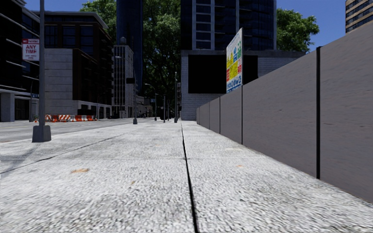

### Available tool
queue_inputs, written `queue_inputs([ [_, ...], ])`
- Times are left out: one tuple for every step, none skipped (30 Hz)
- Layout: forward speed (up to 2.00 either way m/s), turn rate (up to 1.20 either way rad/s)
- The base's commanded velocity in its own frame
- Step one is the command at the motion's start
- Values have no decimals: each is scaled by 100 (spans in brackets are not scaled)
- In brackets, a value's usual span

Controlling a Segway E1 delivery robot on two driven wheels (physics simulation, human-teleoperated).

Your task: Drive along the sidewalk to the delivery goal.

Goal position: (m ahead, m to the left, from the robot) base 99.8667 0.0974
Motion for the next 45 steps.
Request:
queue_inputs([
  [200,0],
  [200,0],
  [200,0],
  [200,0],
  [200,0],
  [200,0],
  [200,0],
  [200,0],
  [200,0],
  [200,0],
  [200,0],
  [200,0],
  [200,0],
  [200,0],
  [200,1],
  [200,8],
  [200,8],
  [200,11],
  [200,12],
  [200,12],
  [200,12],
  [200,13],
  [200,17],
  [200,18],
  [200,18],
  [200,19],
  [200,19],
  [200,19],
  [200,19],
  [200,19],
  [200,19],
  [200,19],
  [200,19],
  [200,19],
  [200,19],
  [200,19],
  [200,19],
  [200,14],
  [200,0],
  [200,0],
  [200,0],
  [200,0],
  [200,0],
  [200,0],
  [200,0],
])
